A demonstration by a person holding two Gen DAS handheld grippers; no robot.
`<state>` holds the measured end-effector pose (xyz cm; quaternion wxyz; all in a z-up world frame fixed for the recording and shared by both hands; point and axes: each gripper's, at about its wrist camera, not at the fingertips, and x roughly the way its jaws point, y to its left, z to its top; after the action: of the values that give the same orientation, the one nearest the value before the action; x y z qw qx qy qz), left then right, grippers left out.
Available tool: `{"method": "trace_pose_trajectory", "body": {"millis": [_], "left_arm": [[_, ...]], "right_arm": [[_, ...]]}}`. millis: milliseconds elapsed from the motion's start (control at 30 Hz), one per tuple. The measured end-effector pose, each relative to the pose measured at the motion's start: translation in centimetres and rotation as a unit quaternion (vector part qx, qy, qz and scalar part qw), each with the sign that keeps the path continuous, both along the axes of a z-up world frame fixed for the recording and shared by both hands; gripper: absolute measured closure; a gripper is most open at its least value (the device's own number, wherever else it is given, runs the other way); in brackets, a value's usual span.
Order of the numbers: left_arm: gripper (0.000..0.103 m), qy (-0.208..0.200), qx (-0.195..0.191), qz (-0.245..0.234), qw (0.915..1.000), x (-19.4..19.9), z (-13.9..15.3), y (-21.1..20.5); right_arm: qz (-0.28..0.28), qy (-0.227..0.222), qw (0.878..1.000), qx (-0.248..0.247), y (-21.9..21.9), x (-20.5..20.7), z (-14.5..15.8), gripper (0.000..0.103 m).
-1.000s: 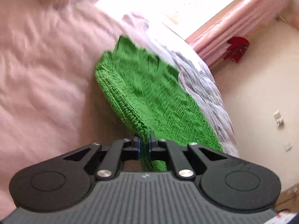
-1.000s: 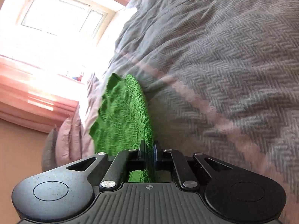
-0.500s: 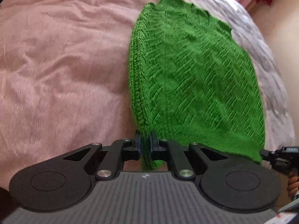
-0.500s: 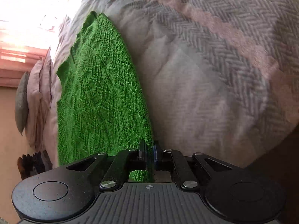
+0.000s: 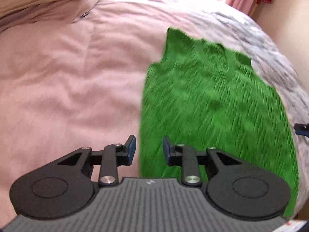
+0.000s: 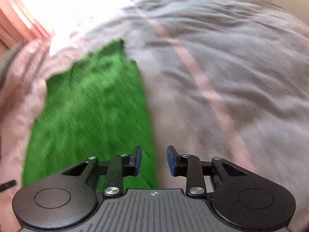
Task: Fold clothes
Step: 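Grasp the vest hem with both grippers and pull it taut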
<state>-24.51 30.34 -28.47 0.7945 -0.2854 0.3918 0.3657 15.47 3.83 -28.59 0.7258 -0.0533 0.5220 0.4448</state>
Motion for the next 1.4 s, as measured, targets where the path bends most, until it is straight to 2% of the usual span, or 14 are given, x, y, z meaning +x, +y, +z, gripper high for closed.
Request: {"method": "trace_pose_trajectory", "body": {"millis": [233,400,533,800,833,867,933,1000,1067,1167,1233,1300,1367,1400], "left_arm": [[0.075,-0.013,0.029,-0.048,0.9983,10.5,-2.0,8.8],[0.072,-0.026,0.03,-0.049,0.998,15.0,-2.9,13.4],[0.071,-0.03,0.025,-0.048,0.9981,17.0,-3.8,15.5],[0.069,-0.03,0.006,-0.053,0.9981,18.4,-5.8,16.9],[0.069,-0.028,0.004,-0.054,0.9981,18.5,-6.0,17.0],[0.069,-0.028,0.003,-0.055,0.9981,18.5,-6.0,17.1],[0.07,-0.035,0.011,-0.061,0.9975,18.5,-5.7,17.1],[0.07,-0.045,0.033,-0.071,0.9959,18.6,-5.2,17.0],[0.07,-0.033,0.054,-0.076,0.9951,19.5,-5.4,17.2],[0.072,-0.006,0.057,-0.06,0.9966,20.8,-6.5,18.0],[0.072,-0.003,0.048,-0.049,0.9976,20.7,-6.7,18.6],[0.08,-0.008,0.059,-0.039,0.9974,20.2,-6.1,18.6],[0.081,-0.014,0.078,-0.036,0.9962,19.6,-4.9,18.2],[0.081,-0.023,0.085,-0.04,0.9953,19.2,-4.2,17.8]], "right_arm": [[0.054,-0.022,0.997,0.059,12.7,4.6,-1.1,0.067],[0.053,-0.026,0.995,0.086,18.6,7.5,-3.0,0.067],[0.07,-0.057,0.992,0.088,21.8,8.9,-4.3,0.067],[0.097,-0.025,0.99,0.094,24.0,11.1,-6.9,0.068],[0.103,-0.019,0.99,0.097,24.0,11.2,-7.1,0.09],[0.108,-0.01,0.989,0.103,24.0,11.3,-7.2,0.103],[0.108,-0.023,0.983,0.148,23.0,11.2,-5.7,0.103],[0.093,-0.089,0.974,0.186,22.4,11.1,-3.0,0.103],[0.073,-0.112,0.979,0.156,23.5,12.1,-3.3,0.103],[0.09,-0.106,0.99,0.021,26.7,12.5,-8.0,0.103],[0.086,-0.115,0.99,0.009,26.9,12.1,-8.2,0.103],[0.065,-0.099,0.993,-0.001,26.6,12.1,-7.1,0.101],[0.033,-0.116,0.993,-0.013,25.5,11.5,-5.4,0.086],[0.026,-0.134,0.991,-0.003,24.7,10.8,-4.2,0.074]]}}
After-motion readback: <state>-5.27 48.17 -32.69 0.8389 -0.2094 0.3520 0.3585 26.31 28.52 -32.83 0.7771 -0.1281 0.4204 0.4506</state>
